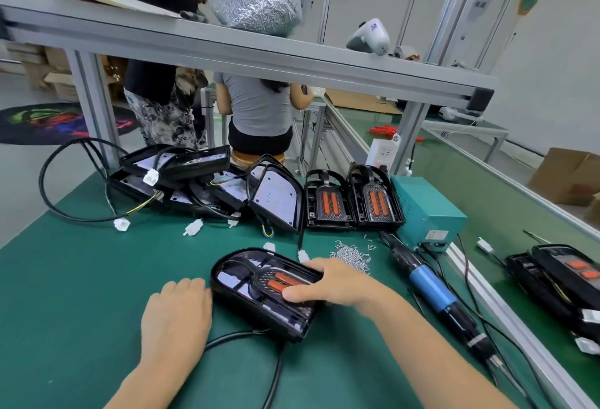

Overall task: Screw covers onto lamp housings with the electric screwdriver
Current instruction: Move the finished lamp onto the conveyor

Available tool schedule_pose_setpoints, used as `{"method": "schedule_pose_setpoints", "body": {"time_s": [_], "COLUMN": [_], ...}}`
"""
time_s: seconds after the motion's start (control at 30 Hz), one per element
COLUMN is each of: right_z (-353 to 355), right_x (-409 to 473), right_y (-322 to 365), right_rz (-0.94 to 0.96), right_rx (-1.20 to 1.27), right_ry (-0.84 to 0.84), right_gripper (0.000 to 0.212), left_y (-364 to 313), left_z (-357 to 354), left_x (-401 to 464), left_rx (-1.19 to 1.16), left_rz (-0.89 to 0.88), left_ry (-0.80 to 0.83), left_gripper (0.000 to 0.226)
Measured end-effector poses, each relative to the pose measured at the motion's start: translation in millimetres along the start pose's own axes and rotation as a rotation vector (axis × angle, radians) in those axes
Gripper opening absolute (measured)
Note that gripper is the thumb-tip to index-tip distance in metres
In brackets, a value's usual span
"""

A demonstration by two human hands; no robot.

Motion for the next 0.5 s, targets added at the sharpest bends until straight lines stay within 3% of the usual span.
{"method": "schedule_pose_setpoints", "body": {"time_s": [0.1,0.2,0.3,0.4,0.5], "right_z": [-10,-11,4,21,34], "right_x": [1,-7,-26,-47,-65], "right_y": [-10,-19,-19,-6,1], "right_rz": [-0.058,-0.035,0.099,0.261,0.358], "right_rx": [0.168,0.382,0.58,0.73,0.829], "right_ry": [0.09,0.073,-0.016,-0.095,-0.184], "right_gripper": [0.031,0.04,0.04,0.028,0.038], "left_y": [-7,-15,-29,-31,-47], "left_z": [-6,-12,-11,-12,-27], "left_x": [-3,-1,6,20,31], "left_rx": [0.014,-0.034,-0.065,-0.16,-0.248], "left_rz": [-0.019,-0.036,-0.04,0.093,0.085], "left_ry": [0.025,0.041,0.075,0.07,0.158], "left_gripper": [0.045,0.044,0.039,0.016,0.011]}}
Point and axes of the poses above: each hand's wrist, its own x-axis towards the middle knuckle, its own z-axis out of the back of the hand, y = z × x, the point moved 9 cm from there along x, towards the middle knuckle, and after that the axes turned 12 degrees about -z, right-handed, at the moved point
